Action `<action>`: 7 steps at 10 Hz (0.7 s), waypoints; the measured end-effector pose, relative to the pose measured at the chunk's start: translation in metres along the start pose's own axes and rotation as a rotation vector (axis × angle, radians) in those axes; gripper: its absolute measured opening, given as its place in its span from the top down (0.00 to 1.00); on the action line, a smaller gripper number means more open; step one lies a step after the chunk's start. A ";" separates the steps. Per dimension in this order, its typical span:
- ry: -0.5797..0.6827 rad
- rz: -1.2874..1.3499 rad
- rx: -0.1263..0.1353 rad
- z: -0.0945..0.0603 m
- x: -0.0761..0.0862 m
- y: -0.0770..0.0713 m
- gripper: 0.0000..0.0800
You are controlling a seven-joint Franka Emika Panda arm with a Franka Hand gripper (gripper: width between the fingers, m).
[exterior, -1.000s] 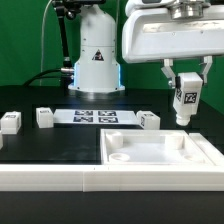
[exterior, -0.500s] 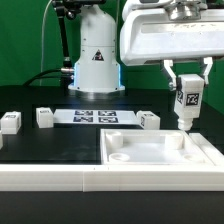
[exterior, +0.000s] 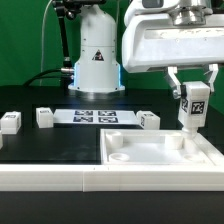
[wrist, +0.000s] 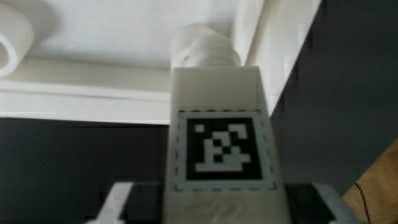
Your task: Assemble one leg
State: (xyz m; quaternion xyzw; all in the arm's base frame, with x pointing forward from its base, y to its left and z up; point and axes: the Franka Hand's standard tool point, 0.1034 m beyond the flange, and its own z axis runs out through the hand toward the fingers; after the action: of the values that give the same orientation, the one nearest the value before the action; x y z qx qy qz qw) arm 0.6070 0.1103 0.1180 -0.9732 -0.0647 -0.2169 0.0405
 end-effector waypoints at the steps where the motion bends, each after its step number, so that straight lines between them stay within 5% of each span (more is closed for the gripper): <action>1: -0.001 -0.007 -0.001 0.005 0.002 0.002 0.63; 7: -0.002 -0.010 -0.001 0.030 0.003 0.004 0.63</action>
Offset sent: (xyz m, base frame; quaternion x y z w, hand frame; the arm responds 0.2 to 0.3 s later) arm 0.0172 0.0002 -0.0133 -0.0070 0.0095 -0.0054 0.9999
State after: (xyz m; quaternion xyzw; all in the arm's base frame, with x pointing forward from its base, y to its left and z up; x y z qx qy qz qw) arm 0.6225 0.1099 0.0918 -0.9731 -0.0694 -0.2161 0.0386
